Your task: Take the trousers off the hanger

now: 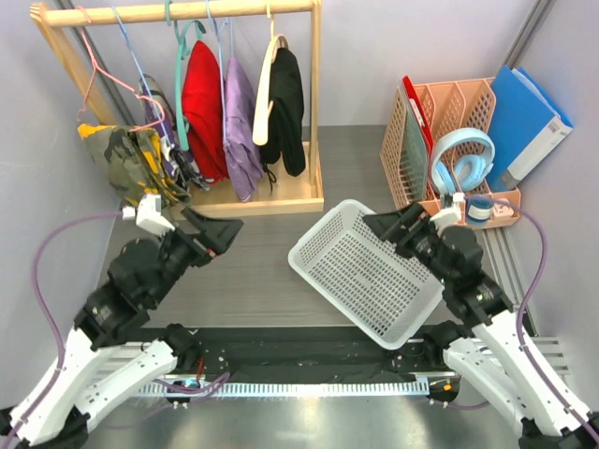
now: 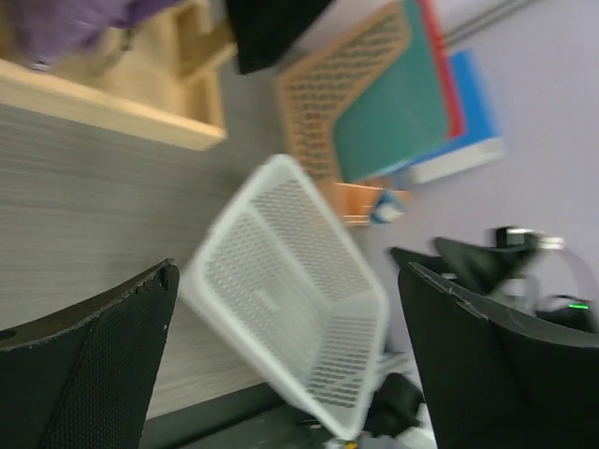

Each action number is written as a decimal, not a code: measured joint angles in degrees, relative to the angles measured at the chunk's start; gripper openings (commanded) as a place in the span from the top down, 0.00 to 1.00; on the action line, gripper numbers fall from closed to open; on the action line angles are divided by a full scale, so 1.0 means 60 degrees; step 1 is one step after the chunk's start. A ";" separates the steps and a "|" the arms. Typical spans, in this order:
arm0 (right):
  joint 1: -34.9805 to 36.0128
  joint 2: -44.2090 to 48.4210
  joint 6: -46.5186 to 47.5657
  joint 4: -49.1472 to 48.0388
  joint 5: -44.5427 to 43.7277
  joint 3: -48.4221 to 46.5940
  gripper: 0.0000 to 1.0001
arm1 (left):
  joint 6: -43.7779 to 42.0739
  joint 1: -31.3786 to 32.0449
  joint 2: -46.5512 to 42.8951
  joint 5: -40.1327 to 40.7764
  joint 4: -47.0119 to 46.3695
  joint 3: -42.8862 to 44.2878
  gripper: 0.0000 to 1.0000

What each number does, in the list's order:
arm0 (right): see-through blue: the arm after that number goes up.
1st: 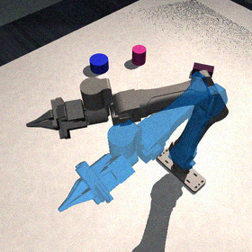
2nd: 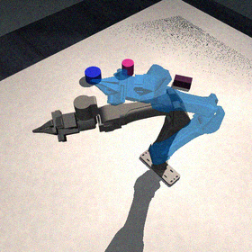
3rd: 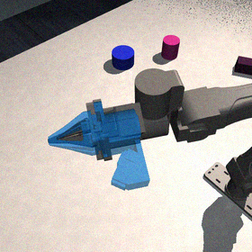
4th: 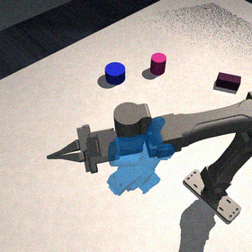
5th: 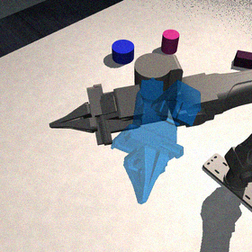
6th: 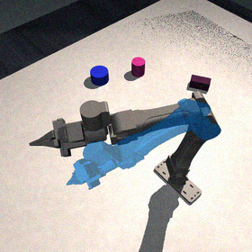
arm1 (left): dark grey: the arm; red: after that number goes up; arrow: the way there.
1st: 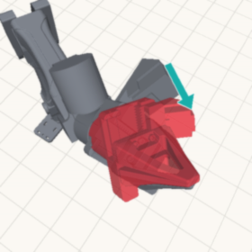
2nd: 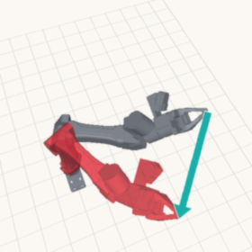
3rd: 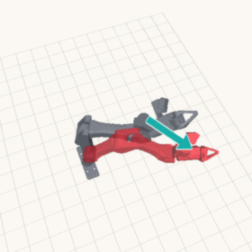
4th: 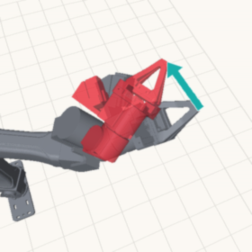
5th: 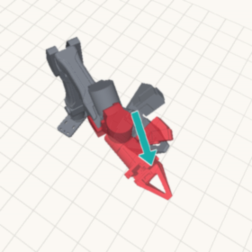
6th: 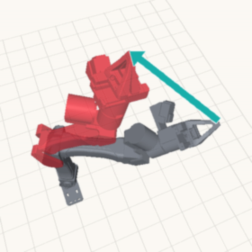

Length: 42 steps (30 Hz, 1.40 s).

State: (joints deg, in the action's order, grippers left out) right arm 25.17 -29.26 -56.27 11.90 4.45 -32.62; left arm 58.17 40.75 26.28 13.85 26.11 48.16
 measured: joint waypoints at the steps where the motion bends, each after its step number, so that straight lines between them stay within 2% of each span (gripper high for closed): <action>1: 0.0000 -0.0572 0.0310 0.0470 -0.0251 -0.0623 0.00 | -0.0291 0.0000 0.0718 0.0310 0.1158 0.0871 0.00; 3: 0.0000 -0.1209 0.0750 0.1024 -0.0623 -0.1446 0.00 | -0.0863 0.0000 0.1789 0.0641 0.2310 0.2113 0.00; 6: 0.0000 -0.1654 0.1213 0.1741 -0.0969 -0.2055 0.00 | -0.1749 0.0000 0.2758 0.0674 0.3206 0.3286 0.00; 9: 0.0000 -0.1217 0.1464 0.2007 -0.1107 -0.1945 0.00 | -0.2288 0.0000 0.3249 0.0663 0.3625 0.4000 0.00; 12: 0.0000 -0.0729 0.1592 0.2175 -0.1144 -0.1865 0.00 | -0.2736 0.0000 0.3865 0.0860 0.4000 0.5308 0.00; 15: 0.0000 -0.0663 0.1712 0.2368 -0.1126 -0.1967 0.00 | -0.3286 0.0000 0.4951 0.1155 0.4197 0.7359 0.00; 23: 0.0000 -0.1698 0.2200 0.3778 -0.1126 -0.2787 0.00 | -0.4925 -0.0018 0.8426 0.1617 0.4790 1.3183 0.00; 26: 0.0000 -0.1566 0.2302 0.4182 -0.1129 -0.2936 0.00 | -0.5537 -0.0178 0.9734 0.1749 0.4932 1.4772 0.00; 34: 0.0000 -0.0809 0.2390 0.4758 -0.1071 -0.3552 0.00 | -0.6058 -0.1413 1.1267 0.0306 0.4543 1.5267 0.02; 39: 0.0000 -0.0393 0.2397 0.5082 -0.1071 -0.3792 0.00 | -0.5770 -0.1763 1.1595 -0.0787 0.3898 1.4994 0.12; 42: 0.0000 -0.0244 0.2390 0.5202 -0.1067 -0.3796 0.00 | -0.5544 -0.1752 1.1763 -0.1293 0.3643 1.4994 0.23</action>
State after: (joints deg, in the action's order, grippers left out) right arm 25.17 -30.72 -41.93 43.11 -1.96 -55.40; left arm 24.91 30.24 96.86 6.09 47.97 138.12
